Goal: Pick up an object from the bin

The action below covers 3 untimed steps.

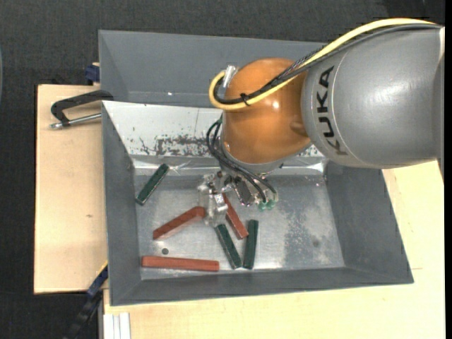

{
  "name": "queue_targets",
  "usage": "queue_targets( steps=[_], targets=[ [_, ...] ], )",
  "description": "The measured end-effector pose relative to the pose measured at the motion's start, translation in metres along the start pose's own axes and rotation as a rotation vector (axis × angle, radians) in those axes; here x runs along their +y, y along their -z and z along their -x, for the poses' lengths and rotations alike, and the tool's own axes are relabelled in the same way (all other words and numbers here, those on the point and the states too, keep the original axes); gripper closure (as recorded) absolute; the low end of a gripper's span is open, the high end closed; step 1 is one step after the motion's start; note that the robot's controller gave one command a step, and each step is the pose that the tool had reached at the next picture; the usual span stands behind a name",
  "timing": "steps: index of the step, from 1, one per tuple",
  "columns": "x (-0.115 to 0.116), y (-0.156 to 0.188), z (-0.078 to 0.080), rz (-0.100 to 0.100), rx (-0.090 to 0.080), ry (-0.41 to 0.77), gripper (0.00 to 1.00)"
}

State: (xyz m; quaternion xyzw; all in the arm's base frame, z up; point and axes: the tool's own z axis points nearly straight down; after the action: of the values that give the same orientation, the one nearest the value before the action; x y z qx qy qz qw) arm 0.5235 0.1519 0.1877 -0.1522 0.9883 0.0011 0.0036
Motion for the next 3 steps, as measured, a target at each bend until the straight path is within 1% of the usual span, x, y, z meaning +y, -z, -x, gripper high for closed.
queue_targets(
  steps=[1,2,3],
  targets=[
    [0.0,-0.001,-0.001,0.0,0.003,0.0,0.0],
    [0.0,-0.001,-0.001,0.0,0.003,0.0,0.0],
    [-0.029,-0.053,0.001,0.0,-0.002,-0.037,0.0]
  ],
)
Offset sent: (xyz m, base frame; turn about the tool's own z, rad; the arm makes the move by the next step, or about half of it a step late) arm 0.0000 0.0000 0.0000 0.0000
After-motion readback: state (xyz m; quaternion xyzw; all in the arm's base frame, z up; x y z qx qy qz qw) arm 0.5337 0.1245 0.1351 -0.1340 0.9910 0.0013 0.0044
